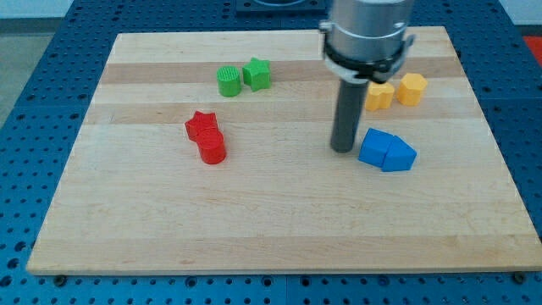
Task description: Place the blue blocks below the yellow blocks
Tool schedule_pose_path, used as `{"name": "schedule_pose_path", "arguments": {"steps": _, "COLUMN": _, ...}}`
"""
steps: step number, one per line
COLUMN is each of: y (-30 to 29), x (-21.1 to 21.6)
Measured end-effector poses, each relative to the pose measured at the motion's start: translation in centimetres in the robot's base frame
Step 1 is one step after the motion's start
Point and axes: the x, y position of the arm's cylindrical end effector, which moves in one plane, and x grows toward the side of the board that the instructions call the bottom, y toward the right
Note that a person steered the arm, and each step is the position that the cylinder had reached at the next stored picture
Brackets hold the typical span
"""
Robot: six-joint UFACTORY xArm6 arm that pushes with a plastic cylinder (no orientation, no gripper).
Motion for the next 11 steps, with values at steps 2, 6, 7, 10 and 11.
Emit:
{"name": "schedule_pose_path", "arguments": {"steps": 2, "y": -0.9, "x": 6.9}}
{"name": "schedule_pose_path", "arguments": {"steps": 6, "y": 6.4, "x": -0.1}}
{"name": "schedule_pose_path", "arguments": {"steps": 7, "y": 7.7, "x": 2.2}}
{"name": "schedule_pose_path", "arguments": {"steps": 10, "y": 9.9, "x": 6.0}}
{"name": "schedule_pose_path", "arguments": {"steps": 11, "y": 13.7, "x": 5.7}}
